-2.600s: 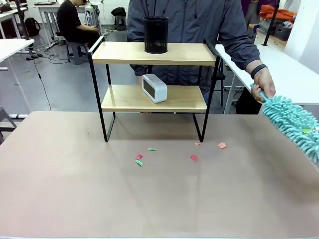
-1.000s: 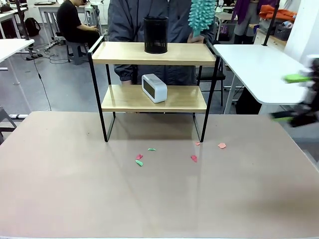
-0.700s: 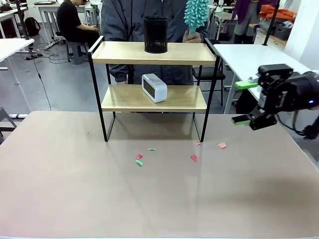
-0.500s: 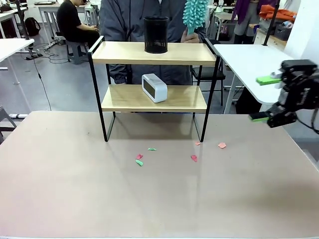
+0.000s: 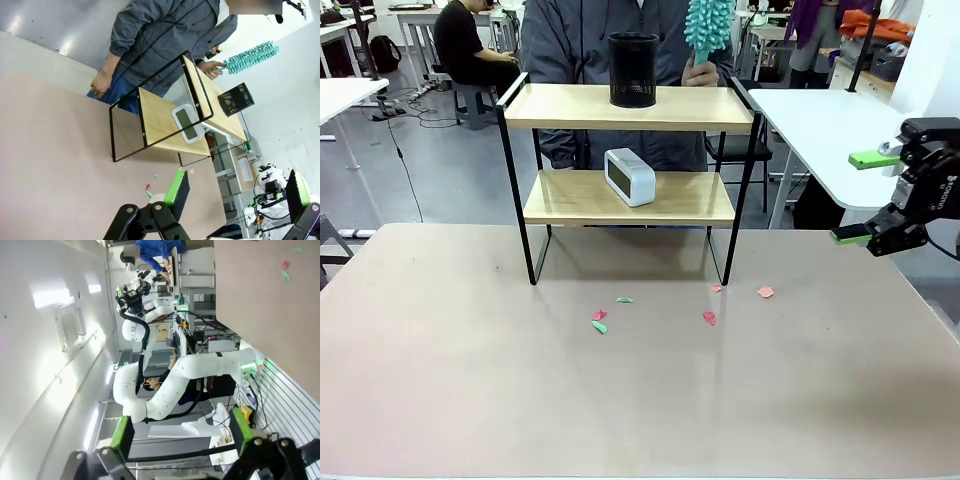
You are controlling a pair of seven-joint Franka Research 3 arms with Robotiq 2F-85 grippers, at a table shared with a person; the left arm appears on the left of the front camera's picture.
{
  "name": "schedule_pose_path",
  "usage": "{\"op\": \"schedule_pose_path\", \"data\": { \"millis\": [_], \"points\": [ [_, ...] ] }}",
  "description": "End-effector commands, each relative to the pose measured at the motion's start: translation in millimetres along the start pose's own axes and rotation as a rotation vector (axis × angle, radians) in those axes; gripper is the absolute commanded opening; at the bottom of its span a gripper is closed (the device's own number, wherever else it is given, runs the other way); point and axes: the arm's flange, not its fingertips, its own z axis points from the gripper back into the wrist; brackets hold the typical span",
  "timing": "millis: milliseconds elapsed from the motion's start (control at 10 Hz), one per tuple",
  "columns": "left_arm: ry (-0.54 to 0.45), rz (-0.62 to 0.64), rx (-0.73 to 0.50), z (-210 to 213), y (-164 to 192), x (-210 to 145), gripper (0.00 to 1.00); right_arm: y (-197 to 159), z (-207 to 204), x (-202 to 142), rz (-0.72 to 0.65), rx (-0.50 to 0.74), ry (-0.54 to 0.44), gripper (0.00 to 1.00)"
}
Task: Clean the shelf.
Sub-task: Hand the Duster back to the human.
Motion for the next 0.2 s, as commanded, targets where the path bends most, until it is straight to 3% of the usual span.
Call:
{"op": "schedule_pose_path", "data": {
  "millis": [0, 100],
  "points": [
    [0.009, 0.006, -0.003, 2.7, -1.9, -2.1, 1.0, 0.9, -1.4, -0.5, 0.004, 0.001, 0.005, 1.0],
    [0.009, 0.006, -0.003, 2.7, -1.9, -2.1, 1.0, 0.9, -1.4, -0.5, 0.004, 0.001, 0.005, 1.0]
  ]
}}
